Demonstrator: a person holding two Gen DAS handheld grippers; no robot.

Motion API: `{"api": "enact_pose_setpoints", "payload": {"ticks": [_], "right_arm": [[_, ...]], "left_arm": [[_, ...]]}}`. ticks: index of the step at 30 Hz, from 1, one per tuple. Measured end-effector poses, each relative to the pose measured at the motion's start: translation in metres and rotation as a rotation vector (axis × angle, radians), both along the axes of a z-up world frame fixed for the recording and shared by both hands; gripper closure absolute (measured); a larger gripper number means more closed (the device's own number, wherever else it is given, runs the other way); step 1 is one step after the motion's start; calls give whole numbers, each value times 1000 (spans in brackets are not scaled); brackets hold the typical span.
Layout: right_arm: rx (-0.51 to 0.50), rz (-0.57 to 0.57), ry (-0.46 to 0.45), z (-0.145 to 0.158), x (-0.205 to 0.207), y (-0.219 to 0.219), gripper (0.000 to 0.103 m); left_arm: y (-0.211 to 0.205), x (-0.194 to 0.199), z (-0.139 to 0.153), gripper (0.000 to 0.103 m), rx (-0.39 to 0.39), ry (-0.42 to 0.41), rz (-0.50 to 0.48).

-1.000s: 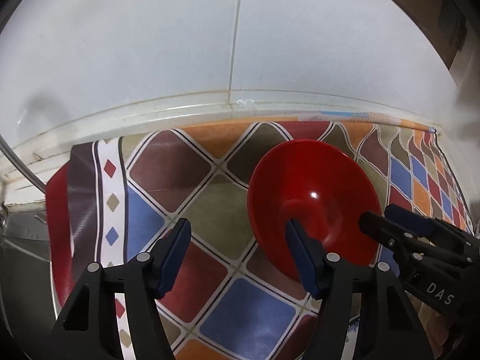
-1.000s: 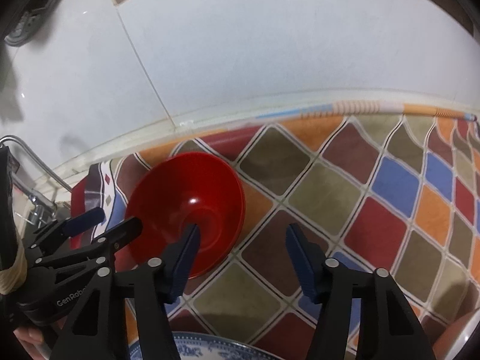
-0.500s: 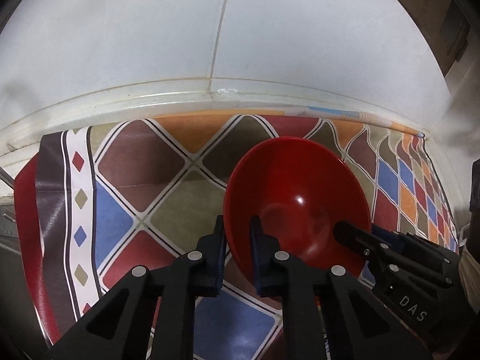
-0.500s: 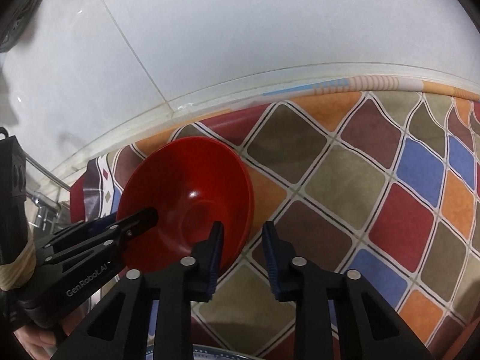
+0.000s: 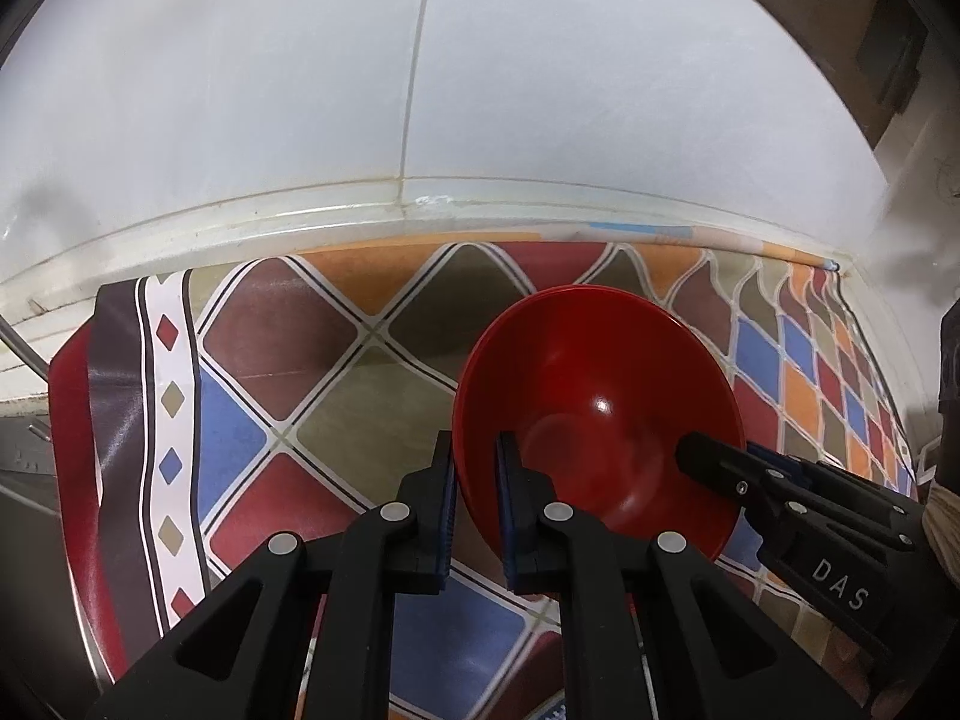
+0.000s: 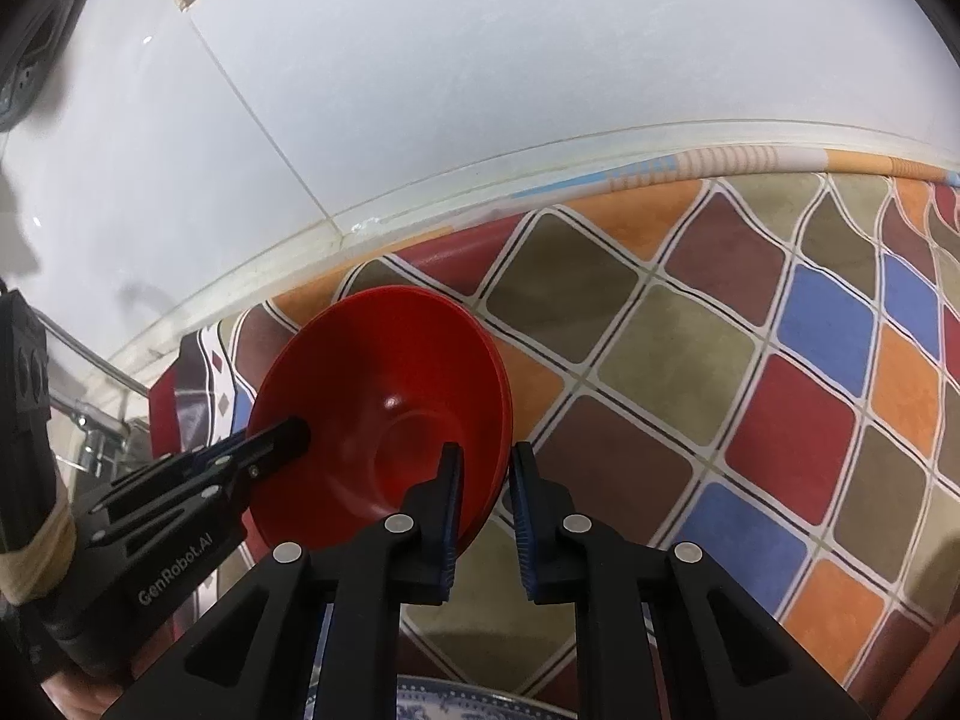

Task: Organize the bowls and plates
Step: 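Carry the red bowl with both tools and lower it into the white bowl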

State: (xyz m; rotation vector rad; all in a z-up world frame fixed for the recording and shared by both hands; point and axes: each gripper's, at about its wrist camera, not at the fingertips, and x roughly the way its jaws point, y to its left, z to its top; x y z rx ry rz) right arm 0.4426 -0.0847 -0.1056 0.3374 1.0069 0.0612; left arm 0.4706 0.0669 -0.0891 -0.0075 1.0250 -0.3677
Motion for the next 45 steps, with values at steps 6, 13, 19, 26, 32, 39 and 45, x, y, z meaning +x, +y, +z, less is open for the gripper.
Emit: {"api": "enact_pose_setpoints", "payload": {"ticks": [6,13,19,26,32,39,45], "right_arm": [[1,-16,-23,15,-15,-6,86],[-15,-33,-65,41,-42,-15,86],[-28,-51,-113,64,-67,-24,86],[-23,-74,-141,82,-99,-42,86],[-16,-102,-157,94,-130,-66,86],[-17,-147,-160,100,-165,-100,86],[-27,-183,-161,105,-193,-128,86]], "left_arm": [[-5,-19,20,89,-24,-39,-22],[-12,-47,49,89,-61,-94,-59],[-23,-70,72,89,-78,-133,-92],[-48,-99,88,89,-85,-160,-127],[-75,-126,96,89,-96,-170,-162],[-111,-153,102,89,-120,-162,-202],[-139,-173,104,89,-134,-152,-228]]}}
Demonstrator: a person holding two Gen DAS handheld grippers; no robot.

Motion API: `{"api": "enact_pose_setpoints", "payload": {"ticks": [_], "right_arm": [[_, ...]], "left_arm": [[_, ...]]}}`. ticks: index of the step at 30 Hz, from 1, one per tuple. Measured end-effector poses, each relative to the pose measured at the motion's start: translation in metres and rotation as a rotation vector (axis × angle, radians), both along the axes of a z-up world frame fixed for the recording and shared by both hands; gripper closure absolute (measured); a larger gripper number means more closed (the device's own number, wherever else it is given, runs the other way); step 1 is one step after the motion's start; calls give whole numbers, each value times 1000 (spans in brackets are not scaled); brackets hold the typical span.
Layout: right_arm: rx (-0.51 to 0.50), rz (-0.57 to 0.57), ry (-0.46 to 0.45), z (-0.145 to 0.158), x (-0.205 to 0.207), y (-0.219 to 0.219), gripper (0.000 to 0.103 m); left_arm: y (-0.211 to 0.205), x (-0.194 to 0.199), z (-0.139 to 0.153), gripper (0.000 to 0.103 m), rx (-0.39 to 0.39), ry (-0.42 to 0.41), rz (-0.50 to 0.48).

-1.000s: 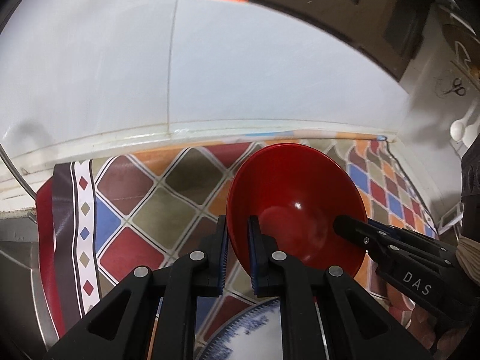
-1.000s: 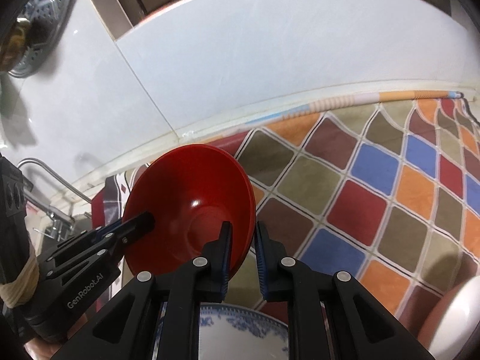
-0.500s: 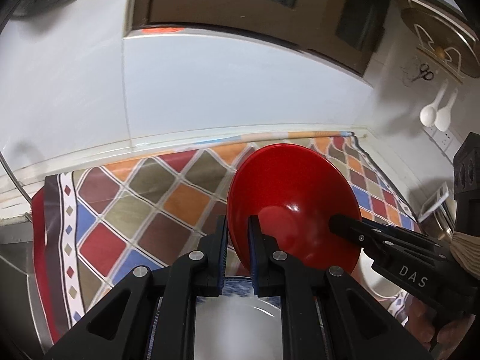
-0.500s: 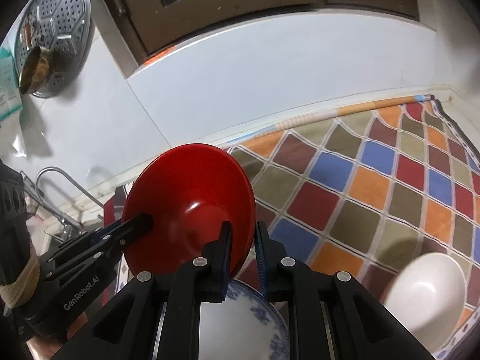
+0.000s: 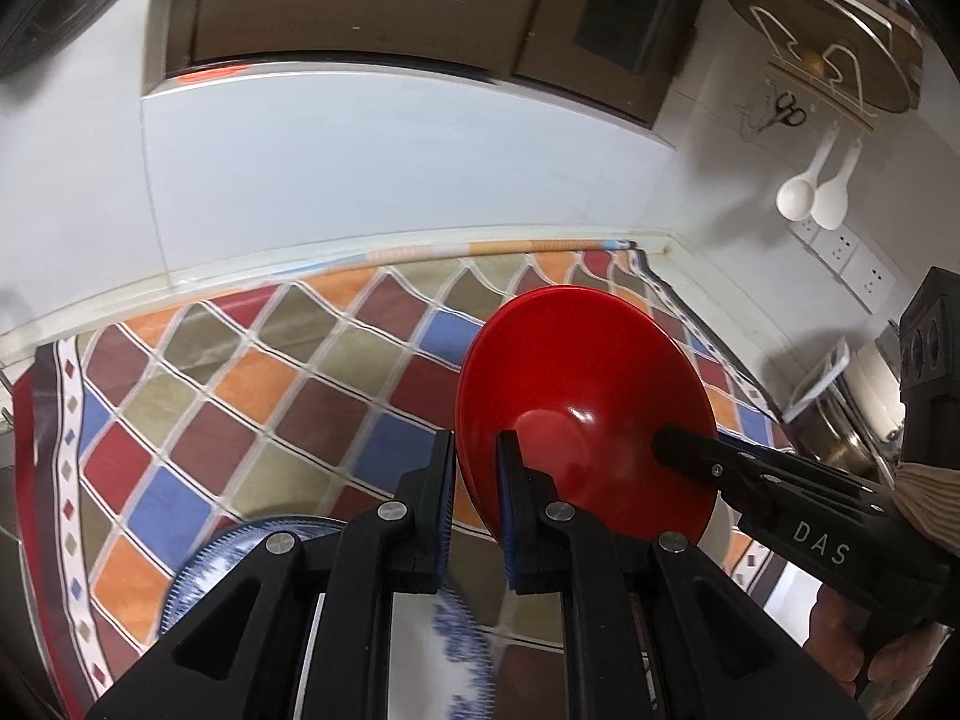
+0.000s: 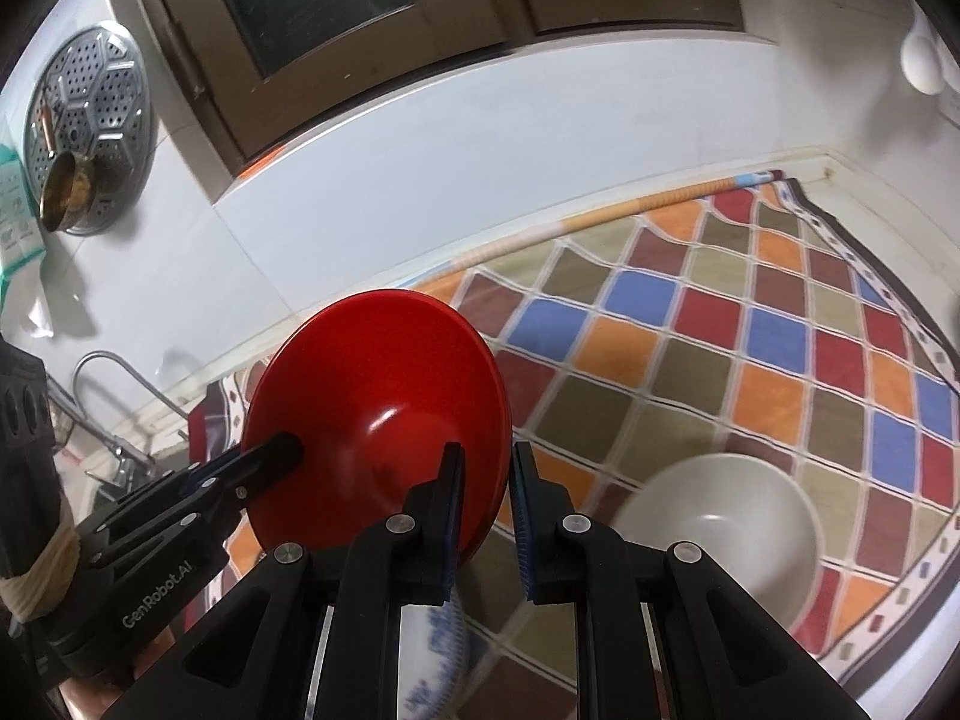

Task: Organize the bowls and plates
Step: 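Carry the red bowl with both tools and lower it into the white bowl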

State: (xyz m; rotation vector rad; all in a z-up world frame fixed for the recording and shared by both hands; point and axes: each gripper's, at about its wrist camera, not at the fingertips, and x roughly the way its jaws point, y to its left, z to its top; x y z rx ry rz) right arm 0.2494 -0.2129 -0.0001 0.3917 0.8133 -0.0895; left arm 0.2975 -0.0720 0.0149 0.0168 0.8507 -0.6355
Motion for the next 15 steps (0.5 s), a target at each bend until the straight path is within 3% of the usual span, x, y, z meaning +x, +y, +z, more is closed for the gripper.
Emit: {"api": "enact_pose_setpoints", "payload": {"ticks": [15], "right_arm": [[-4,-69,8,-2,-54,-60,86]], "left_arm": [[-59,-40,-12,89,4,43,-57]]}}
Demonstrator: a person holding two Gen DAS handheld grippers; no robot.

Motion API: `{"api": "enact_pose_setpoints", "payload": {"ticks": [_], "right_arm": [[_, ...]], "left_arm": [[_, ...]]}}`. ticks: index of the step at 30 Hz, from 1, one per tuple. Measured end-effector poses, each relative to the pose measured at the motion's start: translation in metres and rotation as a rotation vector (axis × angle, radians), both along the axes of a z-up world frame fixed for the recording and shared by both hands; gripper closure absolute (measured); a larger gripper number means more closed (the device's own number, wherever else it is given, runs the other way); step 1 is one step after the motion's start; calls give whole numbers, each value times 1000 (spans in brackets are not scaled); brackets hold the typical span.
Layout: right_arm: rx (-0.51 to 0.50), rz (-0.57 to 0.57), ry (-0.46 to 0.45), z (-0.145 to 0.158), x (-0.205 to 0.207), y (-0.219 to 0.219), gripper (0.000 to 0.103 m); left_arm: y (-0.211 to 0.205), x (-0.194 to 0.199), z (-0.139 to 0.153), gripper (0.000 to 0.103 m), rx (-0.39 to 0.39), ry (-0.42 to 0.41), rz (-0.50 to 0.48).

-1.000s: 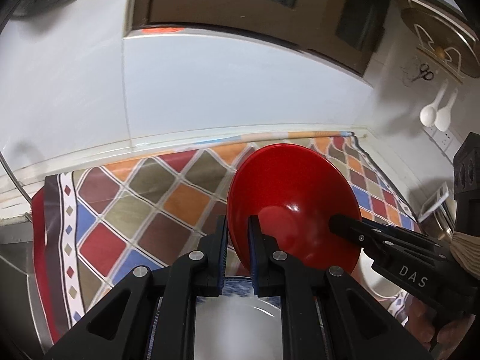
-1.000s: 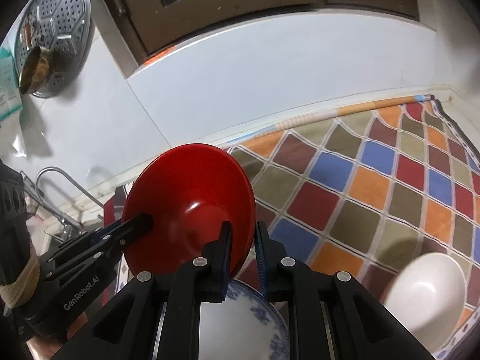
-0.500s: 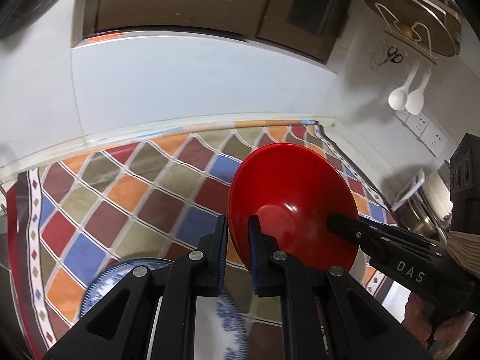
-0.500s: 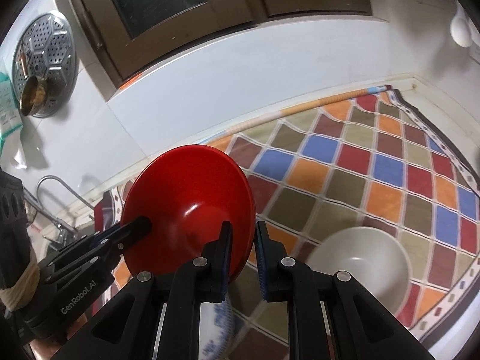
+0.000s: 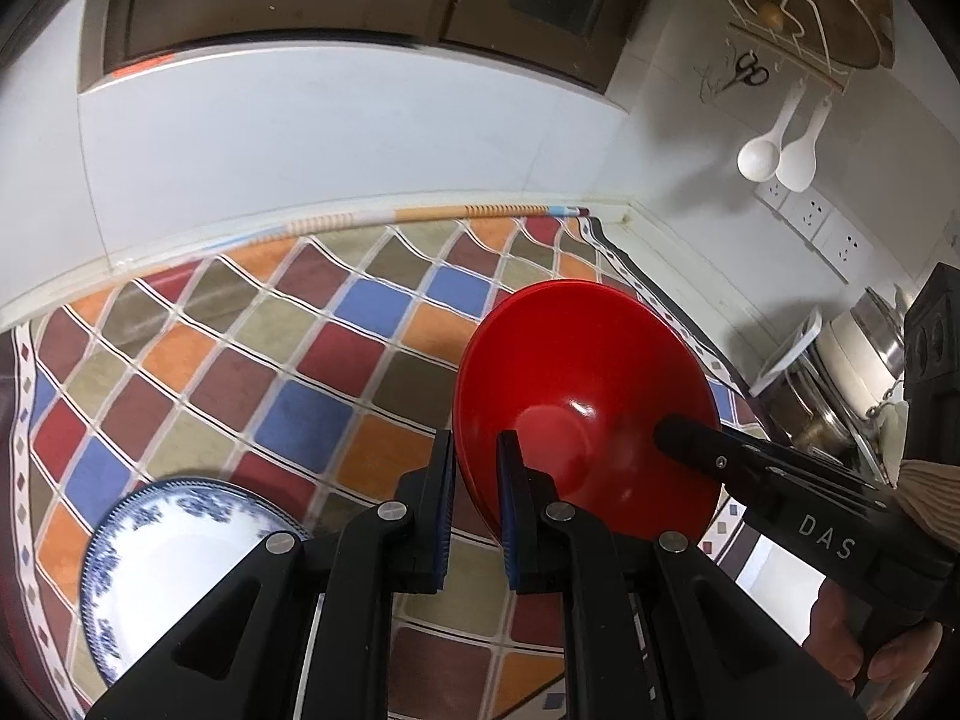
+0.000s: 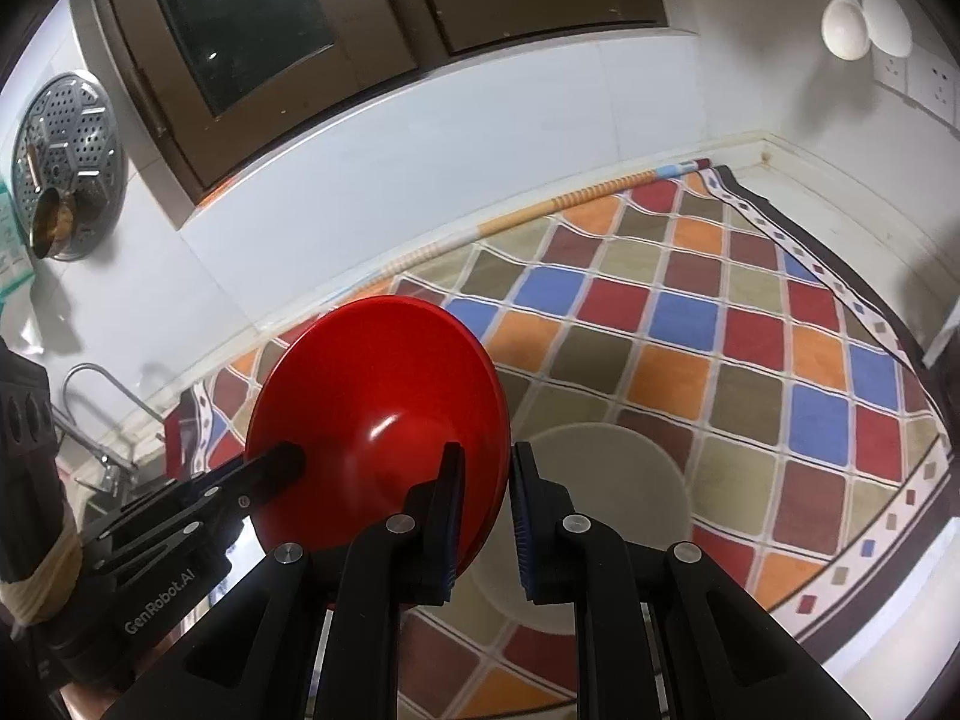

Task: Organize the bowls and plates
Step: 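Carry the red bowl with both tools and lower it into the white bowl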

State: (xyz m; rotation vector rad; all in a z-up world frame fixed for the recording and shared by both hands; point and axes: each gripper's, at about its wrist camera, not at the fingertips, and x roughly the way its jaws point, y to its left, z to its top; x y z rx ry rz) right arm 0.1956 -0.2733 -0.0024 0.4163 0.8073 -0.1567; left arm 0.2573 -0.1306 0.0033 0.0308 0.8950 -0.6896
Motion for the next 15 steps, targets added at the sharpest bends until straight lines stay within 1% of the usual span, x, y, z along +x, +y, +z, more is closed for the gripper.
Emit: {"api": "enact_pose_setpoints", "payload": {"ticks": [7,15], "right_arm": [[4,-21,21,-8,-15,-22,86],[18,-27,61,-24,-24,-41,86]], "left_arm": [[-21,-10,-14,89,15,36,-11],[-38,-17,-34,89,43,92,-5]]}}
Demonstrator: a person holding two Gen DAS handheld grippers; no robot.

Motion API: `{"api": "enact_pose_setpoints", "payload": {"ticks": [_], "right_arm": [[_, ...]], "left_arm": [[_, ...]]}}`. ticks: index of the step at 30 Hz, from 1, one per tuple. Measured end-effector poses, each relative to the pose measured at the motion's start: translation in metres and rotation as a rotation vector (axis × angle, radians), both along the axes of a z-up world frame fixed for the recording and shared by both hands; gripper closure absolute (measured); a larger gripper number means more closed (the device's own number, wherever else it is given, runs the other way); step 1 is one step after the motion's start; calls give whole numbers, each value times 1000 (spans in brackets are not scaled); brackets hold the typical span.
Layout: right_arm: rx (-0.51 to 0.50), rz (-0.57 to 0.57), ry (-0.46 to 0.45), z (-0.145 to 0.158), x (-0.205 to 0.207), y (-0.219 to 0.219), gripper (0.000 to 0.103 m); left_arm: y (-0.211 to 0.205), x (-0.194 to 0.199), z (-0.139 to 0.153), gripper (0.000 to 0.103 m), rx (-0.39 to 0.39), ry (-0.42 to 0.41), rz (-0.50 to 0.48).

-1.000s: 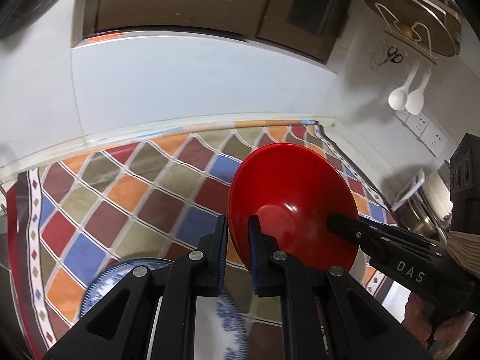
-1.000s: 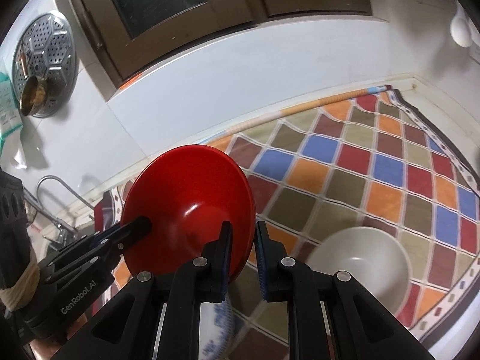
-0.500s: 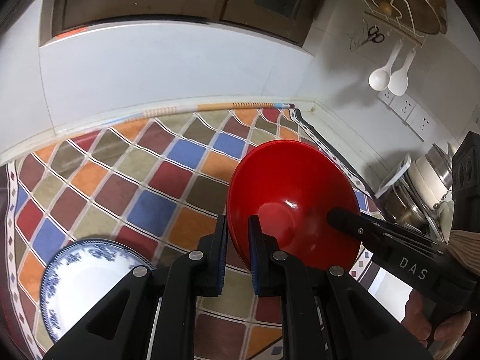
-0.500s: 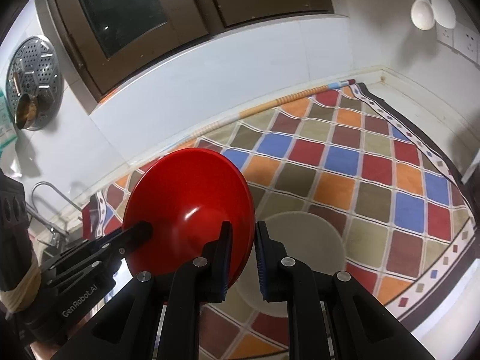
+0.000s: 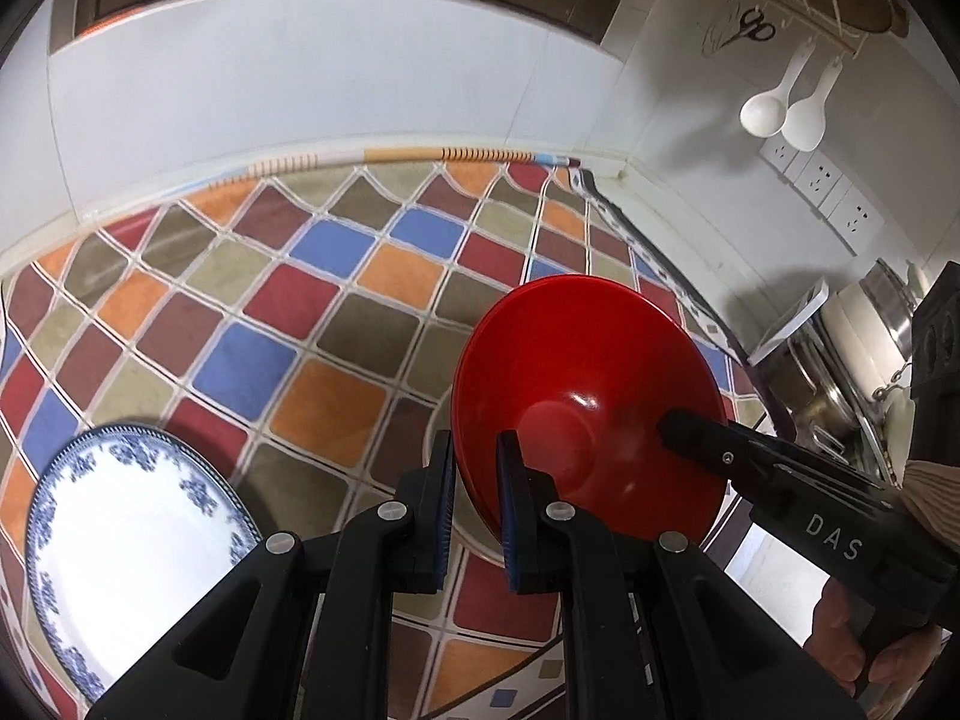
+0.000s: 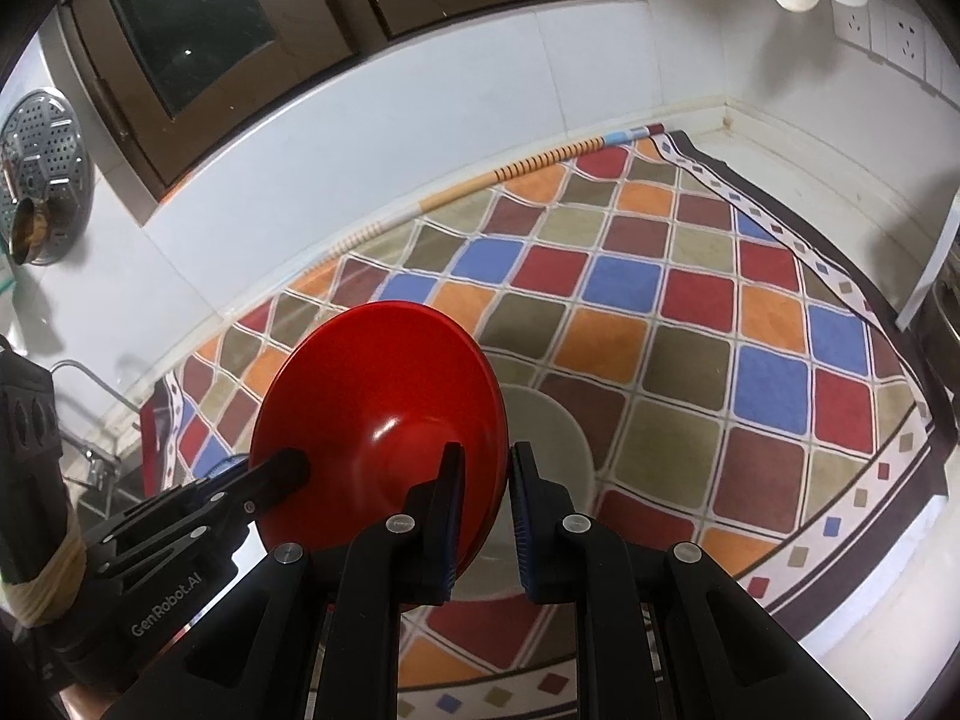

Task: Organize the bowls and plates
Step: 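Carry the red bowl with both tools and lower it into the white bowl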

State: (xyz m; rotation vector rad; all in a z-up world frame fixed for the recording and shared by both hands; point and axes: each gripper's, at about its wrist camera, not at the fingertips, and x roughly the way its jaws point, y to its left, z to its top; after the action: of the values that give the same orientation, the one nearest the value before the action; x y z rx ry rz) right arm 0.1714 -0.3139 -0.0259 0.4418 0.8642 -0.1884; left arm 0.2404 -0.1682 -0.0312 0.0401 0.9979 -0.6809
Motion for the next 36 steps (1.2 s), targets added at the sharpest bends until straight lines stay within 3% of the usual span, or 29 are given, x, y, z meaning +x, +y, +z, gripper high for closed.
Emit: {"api": "enact_pose_setpoints", "payload": {"ticks": [25,36], "right_arm": [[31,78,66,-42,7,-21,86],[-28,109,90,-51,10,-15,86]], "left_arm": [[-20,2,-32,89,90,43,64],[-21,1,-38,89,108,50,69]]}}
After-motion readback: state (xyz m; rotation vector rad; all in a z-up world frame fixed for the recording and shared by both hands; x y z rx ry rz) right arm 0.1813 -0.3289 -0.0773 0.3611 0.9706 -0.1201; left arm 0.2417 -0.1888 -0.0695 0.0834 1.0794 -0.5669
